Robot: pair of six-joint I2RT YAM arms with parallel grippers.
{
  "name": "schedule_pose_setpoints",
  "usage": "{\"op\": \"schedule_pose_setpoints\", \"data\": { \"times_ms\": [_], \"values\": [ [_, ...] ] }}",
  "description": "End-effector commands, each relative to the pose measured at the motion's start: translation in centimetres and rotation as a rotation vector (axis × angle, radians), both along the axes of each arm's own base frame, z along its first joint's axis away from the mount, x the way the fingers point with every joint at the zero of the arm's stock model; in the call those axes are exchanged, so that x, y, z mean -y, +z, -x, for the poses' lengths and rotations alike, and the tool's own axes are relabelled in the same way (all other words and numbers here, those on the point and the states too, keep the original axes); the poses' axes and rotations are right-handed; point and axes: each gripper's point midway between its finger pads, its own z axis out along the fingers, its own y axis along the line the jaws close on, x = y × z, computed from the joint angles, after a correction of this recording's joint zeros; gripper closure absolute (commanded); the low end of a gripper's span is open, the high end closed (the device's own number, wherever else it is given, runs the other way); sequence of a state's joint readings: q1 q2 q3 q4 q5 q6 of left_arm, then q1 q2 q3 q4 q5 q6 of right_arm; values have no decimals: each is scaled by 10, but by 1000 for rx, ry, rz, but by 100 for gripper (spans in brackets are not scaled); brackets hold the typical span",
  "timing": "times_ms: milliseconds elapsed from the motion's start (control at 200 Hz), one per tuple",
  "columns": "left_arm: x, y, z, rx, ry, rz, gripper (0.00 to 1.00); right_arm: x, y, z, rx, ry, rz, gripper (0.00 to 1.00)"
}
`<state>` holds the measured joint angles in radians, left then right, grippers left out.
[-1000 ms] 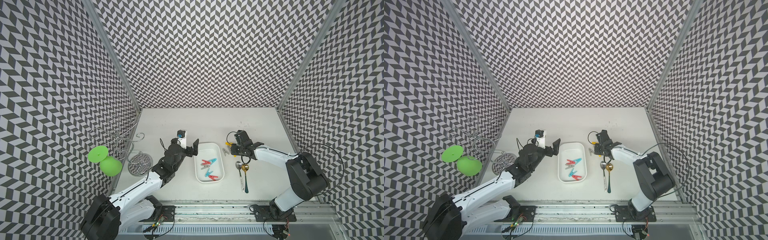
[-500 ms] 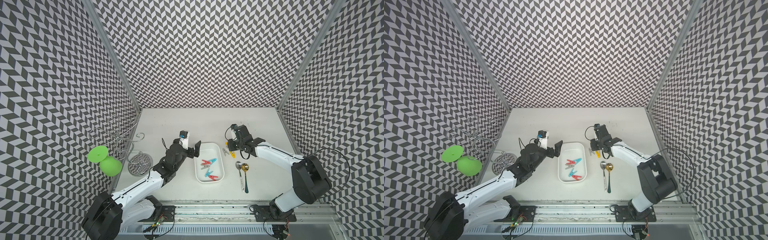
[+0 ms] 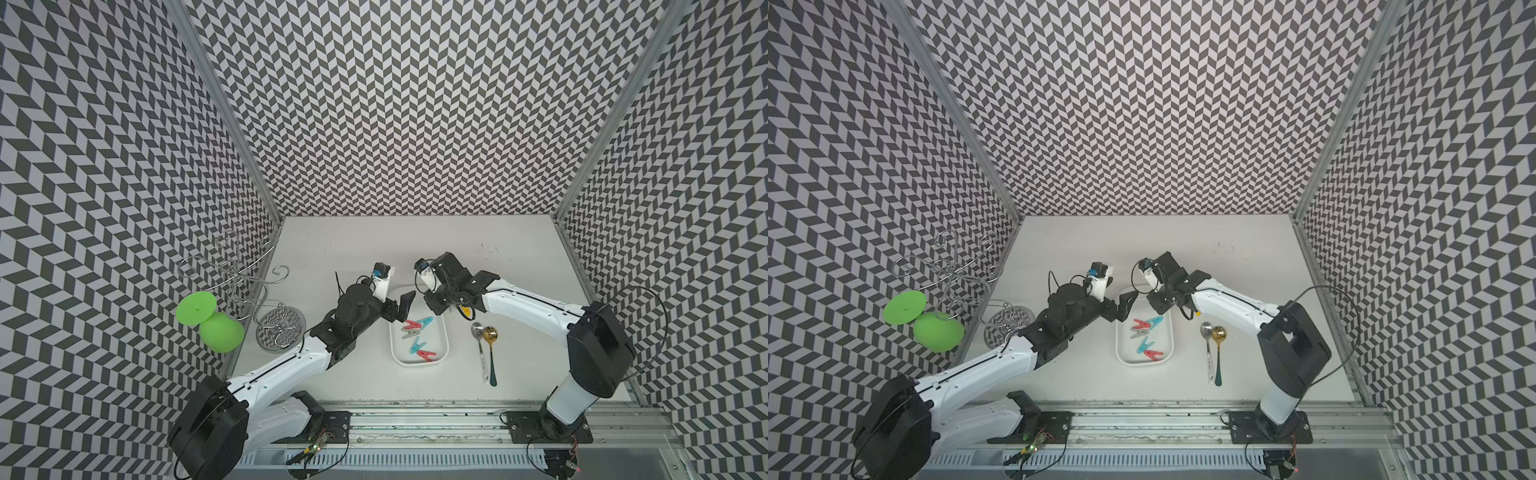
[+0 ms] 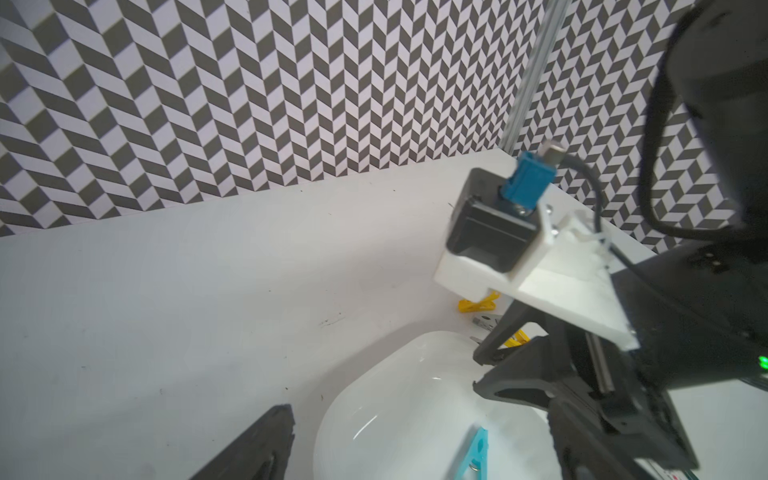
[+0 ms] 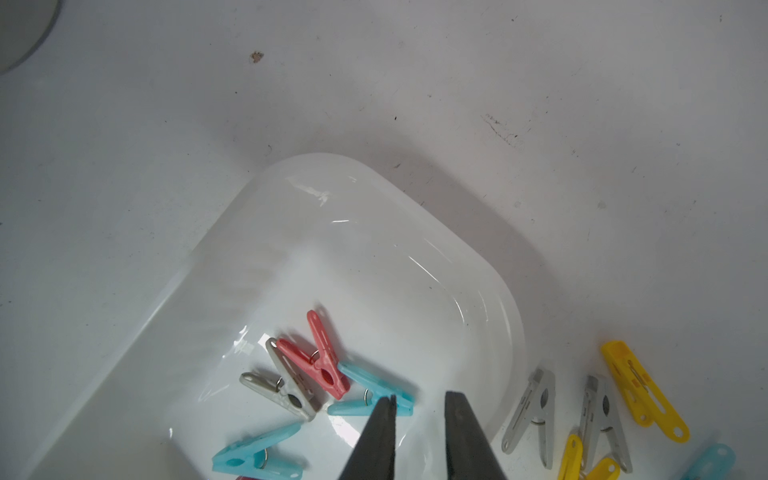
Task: Take the clothespins out of the storage box
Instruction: Pick up the clothespin from the storage box.
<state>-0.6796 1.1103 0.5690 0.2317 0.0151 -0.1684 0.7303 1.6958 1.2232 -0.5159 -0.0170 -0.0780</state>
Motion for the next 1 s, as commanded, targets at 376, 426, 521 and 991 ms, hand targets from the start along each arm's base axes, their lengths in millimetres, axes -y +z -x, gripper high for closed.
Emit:
{"op": "schedule_pose_setpoints", "data": {
  "times_ms": [376, 426, 521, 991],
  "values": [
    [-5, -3, 54, -295, -58, 58, 0, -13, -14, 3, -35, 68, 65, 75],
    [-8, -4, 56, -308, -49, 52, 0, -16, -19, 5, -44, 80, 75, 75],
    [-17, -10, 56, -328, -8, 21, 0, -22, -26, 5, -50, 95, 103, 75],
    [-12, -36, 62, -424, -39, -44, 5, -24, -69, 19, -136, 190, 223, 73]
  ]
}}
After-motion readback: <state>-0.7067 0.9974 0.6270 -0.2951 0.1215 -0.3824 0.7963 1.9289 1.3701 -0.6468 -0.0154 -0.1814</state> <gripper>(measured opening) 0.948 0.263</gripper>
